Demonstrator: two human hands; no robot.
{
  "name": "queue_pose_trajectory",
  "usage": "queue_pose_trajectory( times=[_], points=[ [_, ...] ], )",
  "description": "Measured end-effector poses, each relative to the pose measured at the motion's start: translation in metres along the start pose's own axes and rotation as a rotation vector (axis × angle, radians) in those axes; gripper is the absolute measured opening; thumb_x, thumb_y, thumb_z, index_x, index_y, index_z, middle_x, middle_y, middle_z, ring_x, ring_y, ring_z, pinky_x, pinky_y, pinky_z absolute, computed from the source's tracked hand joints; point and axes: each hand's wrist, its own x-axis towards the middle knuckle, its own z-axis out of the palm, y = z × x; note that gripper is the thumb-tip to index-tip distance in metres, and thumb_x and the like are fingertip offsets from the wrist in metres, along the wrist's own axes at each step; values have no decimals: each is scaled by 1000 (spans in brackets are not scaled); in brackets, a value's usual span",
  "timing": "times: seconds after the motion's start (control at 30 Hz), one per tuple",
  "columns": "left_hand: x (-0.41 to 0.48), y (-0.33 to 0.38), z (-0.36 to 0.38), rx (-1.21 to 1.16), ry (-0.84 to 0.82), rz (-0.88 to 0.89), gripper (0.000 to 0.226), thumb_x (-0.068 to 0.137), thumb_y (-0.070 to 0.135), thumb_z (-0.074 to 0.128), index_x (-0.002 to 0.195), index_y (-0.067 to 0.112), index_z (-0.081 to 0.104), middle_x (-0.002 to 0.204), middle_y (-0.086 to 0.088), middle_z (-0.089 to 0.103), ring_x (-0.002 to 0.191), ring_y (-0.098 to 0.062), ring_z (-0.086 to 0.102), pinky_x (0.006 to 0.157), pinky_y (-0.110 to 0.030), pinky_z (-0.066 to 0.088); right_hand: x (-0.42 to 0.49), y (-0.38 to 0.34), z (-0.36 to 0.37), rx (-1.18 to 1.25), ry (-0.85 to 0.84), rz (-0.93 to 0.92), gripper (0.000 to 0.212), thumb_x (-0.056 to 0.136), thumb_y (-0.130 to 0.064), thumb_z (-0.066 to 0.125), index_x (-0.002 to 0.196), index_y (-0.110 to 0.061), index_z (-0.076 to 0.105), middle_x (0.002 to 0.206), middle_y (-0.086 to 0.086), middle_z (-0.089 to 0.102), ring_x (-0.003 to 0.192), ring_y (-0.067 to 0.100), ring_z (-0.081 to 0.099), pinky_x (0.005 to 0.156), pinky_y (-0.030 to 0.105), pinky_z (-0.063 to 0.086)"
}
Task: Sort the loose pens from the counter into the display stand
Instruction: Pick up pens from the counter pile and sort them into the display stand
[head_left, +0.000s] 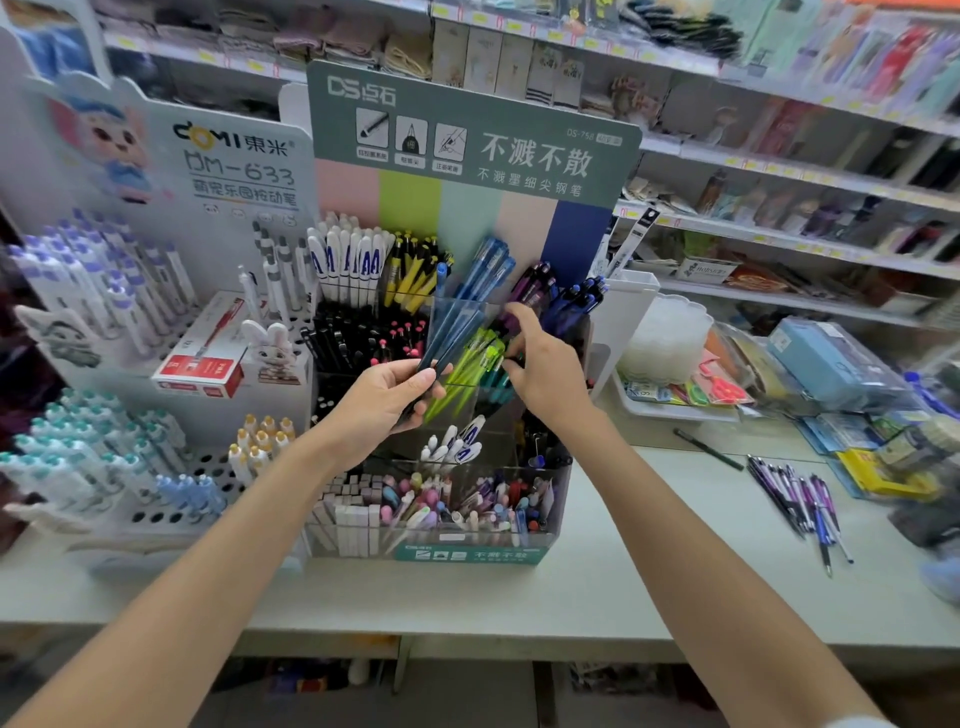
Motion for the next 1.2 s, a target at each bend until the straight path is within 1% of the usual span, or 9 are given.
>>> queue_pose_trajectory(
  times=[0.23,0.33,0.4,0.57,0.67,0.8,0.93,1.1,1.2],
  points=[
    [-8,-1,-10,2,27,16,22,102,17,50,111,20,70,78,4,62,64,-6,49,62,-17,47,-5,-17,-7,226,193,-102,46,89,-10,65,133,-13,55,109,4,63,97,19,57,90,31,45],
    [-8,2,-9,16,-18,32,24,103,19,48,116,13,67,78,3,59,64,-7,48,63,-19,44,-1,-47,-24,589,-18,39,51,95,-19,62,142,-20,45,110,1,58,75,10,58,73,23,52],
    [-9,4,-4,93,-80,53,27,104,20,46,117,4,63,76,3,58,64,-9,47,60,-20,44,-2,-62,-23,667,-83,37,52,94,-21,65,141,-24,44,117,0,59,86,8,63,78,26,55],
    [-15,7,4,210,-180,89,29,101,29,45,112,11,65,71,1,58,67,-16,52,67,-34,44,-8,-67,-19,720,-3,32,36,90,-18,70,124,-23,57,96,-9,64,89,14,65,88,44,55],
    [-18,5,3,209,-206,49,33,95,39,48,113,18,65,72,2,60,68,-17,56,74,-44,40,-14,-68,-19,698,-72,23,46,89,-21,69,131,-30,54,111,-1,68,101,17,66,94,49,53],
    [-21,8,6,184,-223,15,32,98,34,48,117,13,63,85,-1,68,82,-19,64,79,-36,54,-16,-67,-25,651,-84,2,46,91,-17,67,134,-23,53,104,-6,66,88,4,62,91,45,54],
    [-19,13,-10,170,-14,78,35,96,32,51,125,16,61,111,-6,70,104,-18,68,88,-32,58,-15,-58,-44,733,137,115,44,91,-5,66,132,-12,53,86,-2,63,66,2,60,62,20,51],
    [-26,7,-49,69,344,183,23,105,21,44,104,18,66,88,-1,68,75,-10,65,70,-21,58,-24,-44,-41,602,277,115,42,91,-17,67,130,-21,54,92,4,66,73,32,61,71,46,56],
    [-31,-1,-61,90,378,181,22,105,20,45,101,18,66,83,0,67,67,-6,63,65,-18,54,-34,-58,-14,531,265,37,44,92,-15,66,134,-16,52,101,-8,63,59,26,53,62,25,51]
  ],
)
